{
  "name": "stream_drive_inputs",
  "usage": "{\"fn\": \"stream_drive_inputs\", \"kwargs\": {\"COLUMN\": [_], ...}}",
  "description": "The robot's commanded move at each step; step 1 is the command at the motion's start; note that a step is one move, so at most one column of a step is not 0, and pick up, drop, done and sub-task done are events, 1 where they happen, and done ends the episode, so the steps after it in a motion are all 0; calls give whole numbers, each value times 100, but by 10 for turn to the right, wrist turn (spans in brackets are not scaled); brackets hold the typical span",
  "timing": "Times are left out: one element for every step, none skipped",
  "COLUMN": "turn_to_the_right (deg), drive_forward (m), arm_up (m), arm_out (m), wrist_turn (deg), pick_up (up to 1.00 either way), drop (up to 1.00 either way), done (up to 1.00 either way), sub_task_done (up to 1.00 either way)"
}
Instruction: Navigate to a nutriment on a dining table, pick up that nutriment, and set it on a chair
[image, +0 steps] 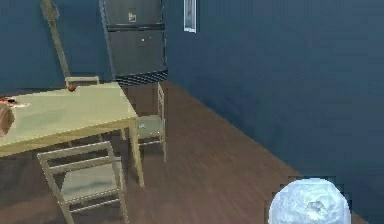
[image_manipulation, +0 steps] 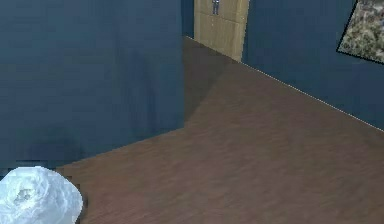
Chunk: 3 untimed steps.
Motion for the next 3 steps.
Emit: {"fn": "stream_drive_inputs", "kwargs": {"turn_to_the_right": [0,-450,-450], "drive_forward": [55,0,0], "arm_up": [0,0,0], "arm_out": [0,0,0], "wrist_turn": [0,0,0], "pick_up": [0,0,0], "drop": [0,0,0], "done": [0,0,0], "sub_task_done": [0,0,0]}}
